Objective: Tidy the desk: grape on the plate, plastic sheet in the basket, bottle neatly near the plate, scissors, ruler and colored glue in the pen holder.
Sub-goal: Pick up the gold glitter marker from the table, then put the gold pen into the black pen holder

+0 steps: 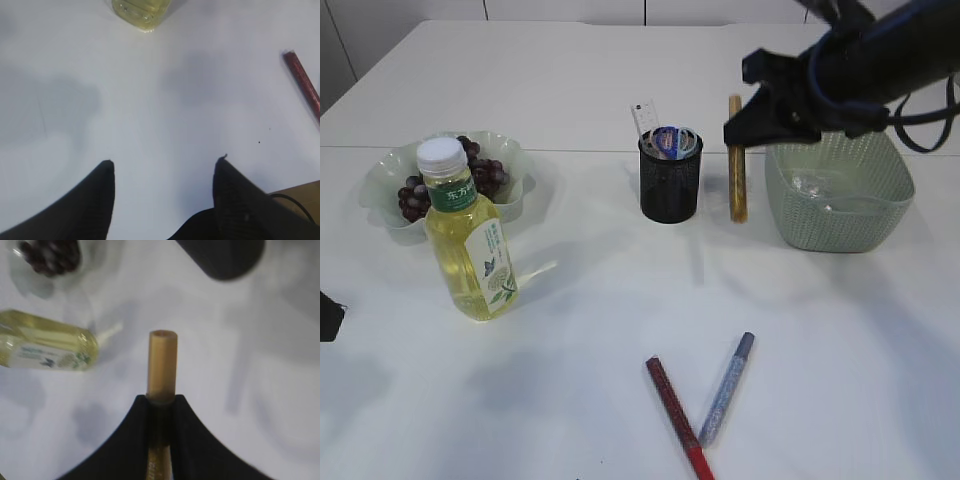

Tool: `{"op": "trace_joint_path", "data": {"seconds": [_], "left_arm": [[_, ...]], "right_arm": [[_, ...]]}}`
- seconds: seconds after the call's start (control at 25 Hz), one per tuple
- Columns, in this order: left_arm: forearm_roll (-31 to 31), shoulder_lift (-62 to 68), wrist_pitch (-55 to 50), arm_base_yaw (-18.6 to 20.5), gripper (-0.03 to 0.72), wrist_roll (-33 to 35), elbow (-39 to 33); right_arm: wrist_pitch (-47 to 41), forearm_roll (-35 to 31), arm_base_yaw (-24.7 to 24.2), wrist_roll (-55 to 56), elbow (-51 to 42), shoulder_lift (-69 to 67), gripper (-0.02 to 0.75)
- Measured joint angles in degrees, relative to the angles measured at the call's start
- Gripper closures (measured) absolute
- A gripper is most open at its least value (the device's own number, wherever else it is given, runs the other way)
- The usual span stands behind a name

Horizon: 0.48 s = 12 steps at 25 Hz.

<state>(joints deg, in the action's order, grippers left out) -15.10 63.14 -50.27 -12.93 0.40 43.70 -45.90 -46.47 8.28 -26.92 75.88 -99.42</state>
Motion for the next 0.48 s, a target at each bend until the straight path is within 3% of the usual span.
{"op": "trace_joint_path", "data": {"seconds": [0.48], "left_arm": [[0.0,0.0,-2.1,0.0,0.237,0.0,0.0]], "right_arm": [[4.1,-40.4,-1.0,-40.8,12.4,-13.5,0.639]]}}
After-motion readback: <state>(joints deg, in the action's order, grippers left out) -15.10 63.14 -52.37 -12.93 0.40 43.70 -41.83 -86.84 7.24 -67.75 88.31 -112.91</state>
